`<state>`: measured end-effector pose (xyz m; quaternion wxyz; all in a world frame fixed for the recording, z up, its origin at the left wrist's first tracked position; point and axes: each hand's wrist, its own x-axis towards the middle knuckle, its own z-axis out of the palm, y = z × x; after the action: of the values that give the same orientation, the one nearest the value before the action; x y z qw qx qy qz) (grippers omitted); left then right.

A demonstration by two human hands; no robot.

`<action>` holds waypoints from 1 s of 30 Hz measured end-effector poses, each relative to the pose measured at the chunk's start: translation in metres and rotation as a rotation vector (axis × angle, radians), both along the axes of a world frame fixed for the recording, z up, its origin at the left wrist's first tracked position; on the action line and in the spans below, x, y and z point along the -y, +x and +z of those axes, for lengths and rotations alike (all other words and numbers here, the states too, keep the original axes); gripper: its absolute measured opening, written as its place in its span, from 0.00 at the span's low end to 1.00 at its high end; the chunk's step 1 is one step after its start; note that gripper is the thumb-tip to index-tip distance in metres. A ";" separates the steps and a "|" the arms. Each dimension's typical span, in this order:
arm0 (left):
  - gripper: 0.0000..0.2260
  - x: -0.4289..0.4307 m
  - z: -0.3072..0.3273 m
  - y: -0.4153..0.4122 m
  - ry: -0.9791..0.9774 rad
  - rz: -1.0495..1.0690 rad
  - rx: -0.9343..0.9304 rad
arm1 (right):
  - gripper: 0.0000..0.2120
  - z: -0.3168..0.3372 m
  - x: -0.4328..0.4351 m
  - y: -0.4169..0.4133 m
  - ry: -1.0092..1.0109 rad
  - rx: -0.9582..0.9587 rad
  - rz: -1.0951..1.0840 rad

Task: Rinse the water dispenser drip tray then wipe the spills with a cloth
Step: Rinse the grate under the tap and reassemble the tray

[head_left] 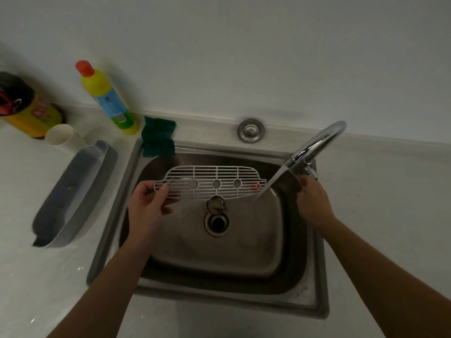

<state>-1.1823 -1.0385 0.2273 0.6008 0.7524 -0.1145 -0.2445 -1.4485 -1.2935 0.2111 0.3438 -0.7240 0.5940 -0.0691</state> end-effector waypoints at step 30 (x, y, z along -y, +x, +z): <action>0.07 -0.064 0.040 -0.090 -0.071 0.197 -0.164 | 0.30 0.030 -0.050 -0.014 -0.062 0.217 0.533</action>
<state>-1.2724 -0.9744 0.2668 0.6554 0.7158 0.0009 -0.2409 -1.4623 -1.2432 0.2406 0.3892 -0.8531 0.3402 -0.0714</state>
